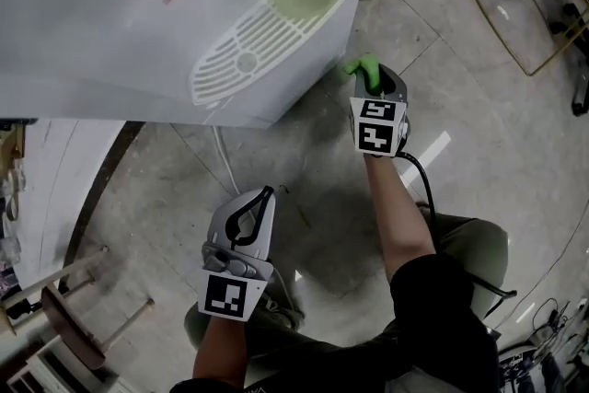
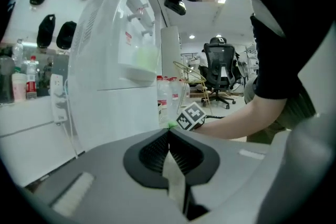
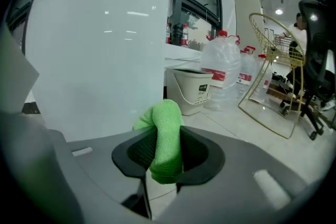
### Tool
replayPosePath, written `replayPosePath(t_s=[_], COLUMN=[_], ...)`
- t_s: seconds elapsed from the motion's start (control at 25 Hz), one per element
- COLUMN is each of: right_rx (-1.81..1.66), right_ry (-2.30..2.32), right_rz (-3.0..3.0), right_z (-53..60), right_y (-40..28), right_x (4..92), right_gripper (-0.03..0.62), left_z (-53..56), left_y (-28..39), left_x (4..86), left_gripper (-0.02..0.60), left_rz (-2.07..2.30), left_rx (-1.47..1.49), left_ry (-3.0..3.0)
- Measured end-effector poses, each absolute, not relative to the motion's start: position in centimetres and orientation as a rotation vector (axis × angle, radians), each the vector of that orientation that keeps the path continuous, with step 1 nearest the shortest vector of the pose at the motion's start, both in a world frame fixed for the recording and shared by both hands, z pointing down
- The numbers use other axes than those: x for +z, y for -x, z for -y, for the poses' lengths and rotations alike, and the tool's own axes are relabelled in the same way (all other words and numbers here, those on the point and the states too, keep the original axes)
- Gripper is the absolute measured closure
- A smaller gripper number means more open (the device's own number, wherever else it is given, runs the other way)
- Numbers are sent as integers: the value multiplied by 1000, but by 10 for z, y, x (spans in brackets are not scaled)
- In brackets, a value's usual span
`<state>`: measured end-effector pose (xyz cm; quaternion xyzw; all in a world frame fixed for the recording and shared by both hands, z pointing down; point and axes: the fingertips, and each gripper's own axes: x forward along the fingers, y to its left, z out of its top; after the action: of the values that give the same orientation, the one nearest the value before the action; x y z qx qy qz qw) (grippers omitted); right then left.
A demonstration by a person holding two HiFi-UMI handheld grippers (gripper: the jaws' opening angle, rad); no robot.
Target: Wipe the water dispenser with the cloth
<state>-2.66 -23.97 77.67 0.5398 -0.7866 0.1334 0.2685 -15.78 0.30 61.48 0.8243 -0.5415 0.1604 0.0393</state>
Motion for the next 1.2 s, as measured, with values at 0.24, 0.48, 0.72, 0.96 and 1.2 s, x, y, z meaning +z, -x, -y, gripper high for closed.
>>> replayPosePath(t_s=[0.24,0.48,0.72,0.96,1.2], right_rx=[409,477,485,379,338], right_ry=[-1500,-1403,-1310,-1203,-1149], right_rz=[2147,2265,2350,2437,2503], right_z=[174,100,67,76,87], right_y=[17,16,-9,-20,-32], right_x=[693,584,474,381,301], right_gripper=[476,476,476,476,476], left_z=[-28,-45,-36,-20,1], left_y=[189,166,160,144,120], left_x=[613,574,491,407,327], left_gripper=[580,580,580,580,580], left_rz=[1709,1586,1595,1669,1714], left_rx=[397,433,565,549,506], left_ry=[-2396,-2305,-2266,-2239,-2240])
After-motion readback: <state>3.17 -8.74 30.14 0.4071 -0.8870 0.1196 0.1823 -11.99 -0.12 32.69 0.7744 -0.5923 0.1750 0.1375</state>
